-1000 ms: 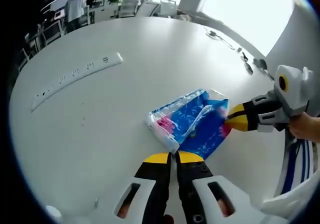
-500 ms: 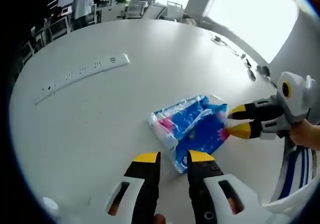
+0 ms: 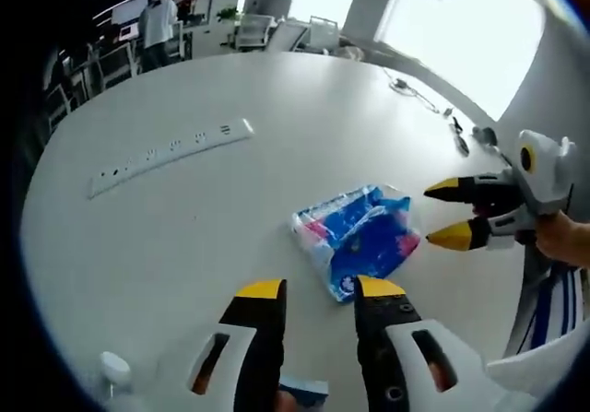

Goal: Arrange the tabletop items into an orderly group along one side of the table until the central work area is clear of visible clutter.

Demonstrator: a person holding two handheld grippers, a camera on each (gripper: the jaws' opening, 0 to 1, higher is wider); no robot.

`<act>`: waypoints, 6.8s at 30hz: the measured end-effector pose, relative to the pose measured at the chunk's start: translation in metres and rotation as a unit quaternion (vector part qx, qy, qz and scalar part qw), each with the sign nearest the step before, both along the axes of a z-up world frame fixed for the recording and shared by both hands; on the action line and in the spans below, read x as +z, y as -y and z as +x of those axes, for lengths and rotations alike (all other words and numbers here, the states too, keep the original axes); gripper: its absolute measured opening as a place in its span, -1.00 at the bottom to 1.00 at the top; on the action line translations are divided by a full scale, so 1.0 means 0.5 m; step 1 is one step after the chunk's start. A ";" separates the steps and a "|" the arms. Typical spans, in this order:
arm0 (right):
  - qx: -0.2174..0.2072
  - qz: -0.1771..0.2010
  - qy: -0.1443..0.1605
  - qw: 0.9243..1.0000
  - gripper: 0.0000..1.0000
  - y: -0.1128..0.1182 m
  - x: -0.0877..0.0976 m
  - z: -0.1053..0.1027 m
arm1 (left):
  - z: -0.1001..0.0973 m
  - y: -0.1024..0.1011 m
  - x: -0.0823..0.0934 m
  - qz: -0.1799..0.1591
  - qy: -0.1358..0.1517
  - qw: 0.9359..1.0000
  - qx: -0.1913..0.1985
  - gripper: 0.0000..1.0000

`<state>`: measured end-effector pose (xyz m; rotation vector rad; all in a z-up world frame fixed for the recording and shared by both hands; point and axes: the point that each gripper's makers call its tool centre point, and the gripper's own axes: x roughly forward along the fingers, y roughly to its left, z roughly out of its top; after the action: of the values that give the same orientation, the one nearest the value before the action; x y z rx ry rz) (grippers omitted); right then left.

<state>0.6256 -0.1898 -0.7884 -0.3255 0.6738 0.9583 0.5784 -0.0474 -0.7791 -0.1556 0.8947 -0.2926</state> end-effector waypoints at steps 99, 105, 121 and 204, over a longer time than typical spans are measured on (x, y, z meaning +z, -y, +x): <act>-0.026 -0.013 0.000 1.000 -0.20 -0.074 0.052 -0.220 | -0.330 -0.288 0.014 0.020 -0.029 0.997 0.068 -0.20; -0.029 -0.015 -0.007 0.999 -0.20 -0.066 0.041 -0.220 | -0.325 -0.275 -0.006 0.020 -0.042 0.997 0.063 -0.19; -0.046 -0.016 -0.025 0.998 -0.22 -0.032 0.014 -0.223 | -0.318 -0.259 -0.038 0.027 -0.065 0.996 0.052 -0.22; -0.159 -0.034 -0.045 0.986 -0.32 0.203 0.003 -0.271 | -0.003 -0.487 0.020 0.058 0.201 0.957 0.199 -0.31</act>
<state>0.4902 -0.2916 -0.7871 -0.2259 0.8146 0.6489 0.5769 0.1960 -0.7691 -0.1573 0.4579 0.1055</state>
